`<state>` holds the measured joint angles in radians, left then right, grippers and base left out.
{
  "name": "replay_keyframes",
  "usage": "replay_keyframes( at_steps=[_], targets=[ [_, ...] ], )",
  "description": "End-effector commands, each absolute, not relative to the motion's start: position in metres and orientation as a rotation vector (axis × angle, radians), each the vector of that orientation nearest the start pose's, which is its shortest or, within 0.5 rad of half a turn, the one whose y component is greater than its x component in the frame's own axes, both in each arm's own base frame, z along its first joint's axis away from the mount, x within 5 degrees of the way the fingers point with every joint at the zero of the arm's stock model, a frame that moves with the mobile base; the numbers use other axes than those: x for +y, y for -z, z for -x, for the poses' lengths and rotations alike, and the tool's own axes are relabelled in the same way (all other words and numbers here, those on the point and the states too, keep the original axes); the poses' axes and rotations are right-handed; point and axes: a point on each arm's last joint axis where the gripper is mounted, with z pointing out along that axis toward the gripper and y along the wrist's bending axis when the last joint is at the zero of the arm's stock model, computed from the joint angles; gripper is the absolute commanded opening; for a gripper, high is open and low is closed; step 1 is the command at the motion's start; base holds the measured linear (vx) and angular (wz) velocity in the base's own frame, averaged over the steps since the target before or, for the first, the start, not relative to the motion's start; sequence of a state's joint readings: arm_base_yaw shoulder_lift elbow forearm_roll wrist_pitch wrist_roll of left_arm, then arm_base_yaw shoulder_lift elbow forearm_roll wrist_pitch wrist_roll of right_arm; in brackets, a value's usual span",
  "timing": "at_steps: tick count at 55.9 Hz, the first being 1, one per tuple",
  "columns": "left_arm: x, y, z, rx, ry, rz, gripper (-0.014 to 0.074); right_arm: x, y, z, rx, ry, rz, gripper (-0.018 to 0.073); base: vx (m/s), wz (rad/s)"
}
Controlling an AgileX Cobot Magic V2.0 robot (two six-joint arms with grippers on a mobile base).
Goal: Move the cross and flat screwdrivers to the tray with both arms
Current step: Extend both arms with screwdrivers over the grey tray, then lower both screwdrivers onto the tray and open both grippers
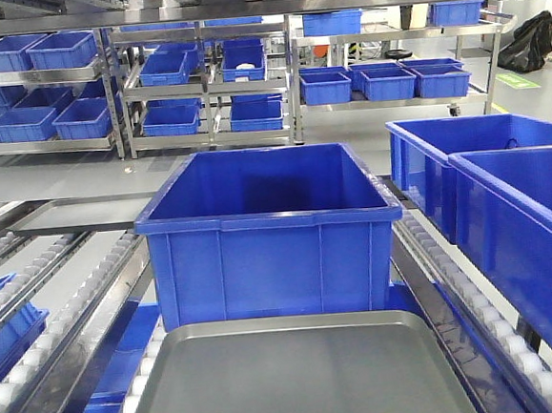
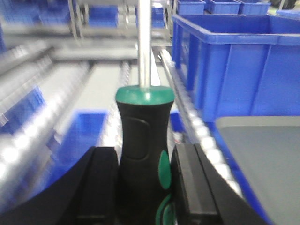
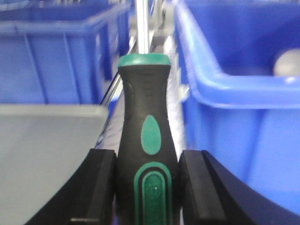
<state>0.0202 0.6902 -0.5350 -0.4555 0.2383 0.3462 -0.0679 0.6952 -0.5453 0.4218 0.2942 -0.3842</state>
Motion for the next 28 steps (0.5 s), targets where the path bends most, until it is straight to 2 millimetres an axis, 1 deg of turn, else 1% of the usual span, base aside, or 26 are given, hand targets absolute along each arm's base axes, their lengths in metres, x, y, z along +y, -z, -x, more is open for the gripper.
replay_keyframes(
  at_steps=[1,5,6,7,8,9,14,17,18,19,24,28],
  targets=[
    [-0.012,-0.334,-0.157,1.801,0.202,0.032,-0.0003,0.004,-0.340,-0.161,1.825,-0.091,0.032,-0.0005,0.00,0.00],
    [-0.020,-0.343,-0.170,1.819,0.250,-0.018,0.0000,0.019,-0.353,-0.178,1.859,-0.182,0.109,-0.0006,0.00,0.00],
    [-0.022,-0.346,-0.174,1.821,0.270,-0.021,0.0000,0.023,-0.353,-0.183,1.881,-0.210,0.127,-0.0007,0.00,0.00],
    [-0.037,-0.354,-0.196,1.847,0.354,-0.059,0.0001,0.043,-0.357,-0.204,1.931,-0.308,0.192,-0.0006,0.00,0.00],
    [-0.043,-0.358,-0.204,1.854,0.392,-0.071,0.0002,0.051,-0.354,-0.212,1.957,-0.340,0.214,-0.0006,0.00,0.00],
    [-0.048,-0.356,-0.210,1.873,0.411,-0.088,0.0001,0.057,-0.351,-0.220,1.978,-0.367,0.225,-0.0006,0.00,0.00],
    [-0.077,-0.350,-0.240,1.943,0.544,-0.123,0.0002,0.084,-0.349,-0.239,2.003,-0.448,0.266,-0.0006,0.00,0.00],
    [-0.095,-0.344,-0.253,1.978,0.629,-0.122,0.0003,0.097,-0.341,-0.251,2.043,-0.496,0.253,-0.0006,0.00,0.00],
    [-0.101,-0.339,-0.259,2.000,0.649,-0.121,0.0003,0.101,-0.339,-0.255,2.057,-0.515,0.243,-0.0006,0.00,0.00],
    [-0.107,-0.338,-0.262,2.008,0.674,-0.130,0.0003,0.104,-0.336,-0.257,2.073,-0.527,0.237,-0.0006,0.00,0.00],
    [-0.135,-0.322,-0.280,2.075,0.738,-0.182,0.0003,0.120,-0.322,-0.271,2.140,-0.574,0.214,-0.0006,0.00,0.00],
    [-0.155,-0.311,-0.291,2.118,0.776,-0.216,0.0003,0.124,-0.310,-0.281,2.171,-0.588,0.167,-0.0006,0.00,0.00]
  ],
)
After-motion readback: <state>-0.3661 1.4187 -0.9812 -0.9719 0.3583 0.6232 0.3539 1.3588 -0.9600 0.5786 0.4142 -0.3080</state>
